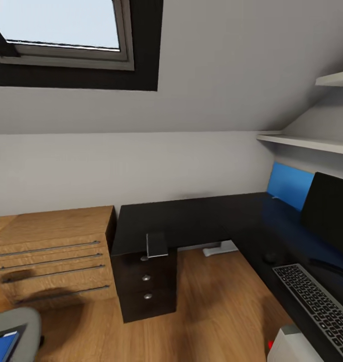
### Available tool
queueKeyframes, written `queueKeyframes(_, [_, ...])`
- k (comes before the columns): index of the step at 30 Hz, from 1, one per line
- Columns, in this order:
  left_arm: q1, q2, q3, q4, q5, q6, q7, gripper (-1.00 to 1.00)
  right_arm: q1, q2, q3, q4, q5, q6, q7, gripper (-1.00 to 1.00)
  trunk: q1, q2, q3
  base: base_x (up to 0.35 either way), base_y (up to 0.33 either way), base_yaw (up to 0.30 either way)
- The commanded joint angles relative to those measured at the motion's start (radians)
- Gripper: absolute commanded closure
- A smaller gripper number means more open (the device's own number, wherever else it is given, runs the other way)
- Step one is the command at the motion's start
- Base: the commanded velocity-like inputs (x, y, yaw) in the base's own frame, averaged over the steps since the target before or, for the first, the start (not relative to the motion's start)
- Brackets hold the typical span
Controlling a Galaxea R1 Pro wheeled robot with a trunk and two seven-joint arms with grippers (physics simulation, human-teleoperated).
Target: In the bedroom, organize the workspace by keeping the computer under the desk, ensuring the monitor is on the desk, placing the keyboard on the desk next to the monitor, placing the mouse on the desk next to the keyboard, moving the folder from the swivel chair onto the desk next to the mouse, stacking the notebook on top of the folder with the pen on top of the notebook, and positioning the swivel chair next to the desk.
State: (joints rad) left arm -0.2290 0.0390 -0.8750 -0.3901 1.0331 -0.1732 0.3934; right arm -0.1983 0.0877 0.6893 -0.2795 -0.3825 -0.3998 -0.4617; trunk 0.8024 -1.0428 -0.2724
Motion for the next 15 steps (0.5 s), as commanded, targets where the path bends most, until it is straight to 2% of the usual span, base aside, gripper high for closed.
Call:
queueKeyframes(1, [-0.001, 0.001, -0.009, -0.001, 0.01, -0.005, 0.006, -1.0, -0.001, 0.0, 0.009, 0.0, -0.009, -0.004, -0.005, -1.0, 0.0, -0.001, -0.001, 0.0, 0.0, 0.279])
queueKeyframes(15, [-0.001, 0.001, -0.009, 0.0, 0.01, -0.005, 0.005, -1.0, -0.001, 0.0, 0.009, 0.0, -0.009, -0.005, -0.005, -1.0, 0.0, -0.001, -0.001, 0.0, 0.0, 0.279])
